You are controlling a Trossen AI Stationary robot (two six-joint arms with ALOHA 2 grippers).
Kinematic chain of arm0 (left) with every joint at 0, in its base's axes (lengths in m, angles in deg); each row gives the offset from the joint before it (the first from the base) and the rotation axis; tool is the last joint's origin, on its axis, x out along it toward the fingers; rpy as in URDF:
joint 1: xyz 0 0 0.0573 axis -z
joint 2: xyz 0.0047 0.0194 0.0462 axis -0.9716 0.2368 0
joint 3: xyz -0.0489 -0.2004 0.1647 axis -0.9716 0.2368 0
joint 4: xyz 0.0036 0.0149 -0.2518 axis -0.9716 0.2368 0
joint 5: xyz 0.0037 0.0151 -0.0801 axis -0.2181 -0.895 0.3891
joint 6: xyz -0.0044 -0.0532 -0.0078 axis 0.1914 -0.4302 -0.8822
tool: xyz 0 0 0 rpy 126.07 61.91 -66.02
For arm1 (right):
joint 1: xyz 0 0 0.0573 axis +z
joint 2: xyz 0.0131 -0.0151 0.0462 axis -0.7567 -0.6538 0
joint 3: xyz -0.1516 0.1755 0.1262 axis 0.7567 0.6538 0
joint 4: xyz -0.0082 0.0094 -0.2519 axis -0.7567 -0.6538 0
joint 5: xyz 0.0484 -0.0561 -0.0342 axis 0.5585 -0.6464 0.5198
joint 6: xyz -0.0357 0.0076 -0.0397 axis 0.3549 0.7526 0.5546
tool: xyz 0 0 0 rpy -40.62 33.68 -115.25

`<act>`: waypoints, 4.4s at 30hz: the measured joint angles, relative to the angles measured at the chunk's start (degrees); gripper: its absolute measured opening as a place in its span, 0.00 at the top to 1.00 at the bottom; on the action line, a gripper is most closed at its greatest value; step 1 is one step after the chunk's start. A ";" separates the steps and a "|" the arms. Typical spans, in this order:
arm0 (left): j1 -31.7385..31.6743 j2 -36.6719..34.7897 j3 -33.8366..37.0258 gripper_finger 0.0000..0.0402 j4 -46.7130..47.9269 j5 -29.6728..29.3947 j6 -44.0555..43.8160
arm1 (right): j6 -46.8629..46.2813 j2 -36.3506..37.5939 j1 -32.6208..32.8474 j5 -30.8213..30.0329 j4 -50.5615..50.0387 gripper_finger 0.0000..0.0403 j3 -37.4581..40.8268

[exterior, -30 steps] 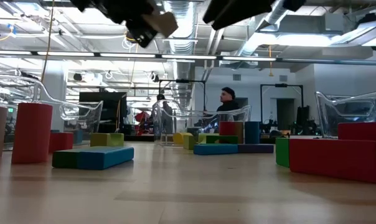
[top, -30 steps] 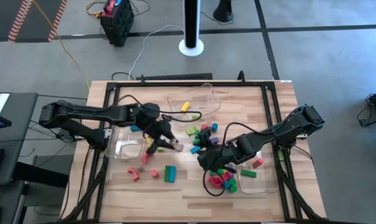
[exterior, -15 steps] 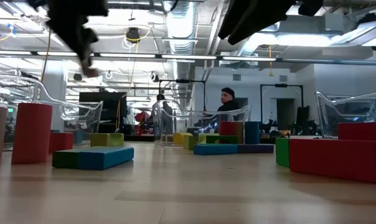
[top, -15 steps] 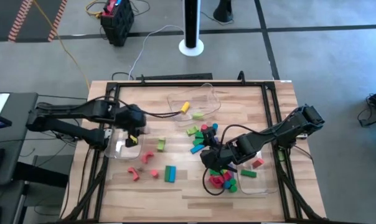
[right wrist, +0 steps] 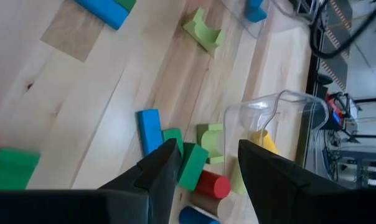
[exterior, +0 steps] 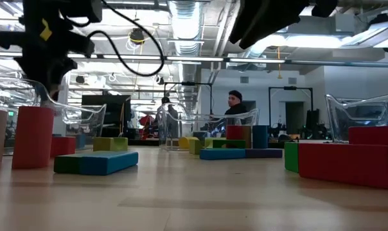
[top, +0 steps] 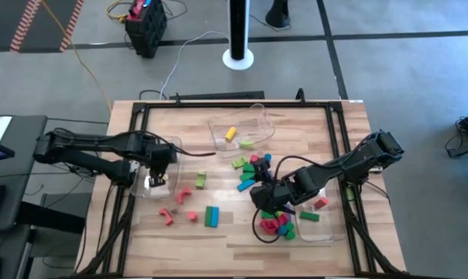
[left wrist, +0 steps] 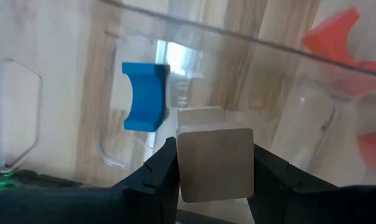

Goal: Sort blocks by size
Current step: Put the brown arch block into the left transparent bin, then put the blue rectangular block into the right transparent bin

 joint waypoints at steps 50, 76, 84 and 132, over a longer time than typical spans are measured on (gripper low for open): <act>0.22 -0.15 -3.19 0.57 -5.71 -5.07 -0.64 | -6.66 0.00 0.04 1.70 -3.51 0.50 0.00; 14.56 -0.13 -6.35 0.57 -20.46 2.62 1.51 | -8.05 0.00 0.04 4.81 -1.92 0.50 0.00; 16.90 -0.12 -6.33 0.57 -22.15 2.61 0.23 | -9.12 0.00 0.04 6.40 -1.50 0.50 0.00; 21.91 20.50 -6.07 0.57 -32.02 -0.40 4.66 | -13.38 0.00 1.57 9.31 -1.59 0.50 0.04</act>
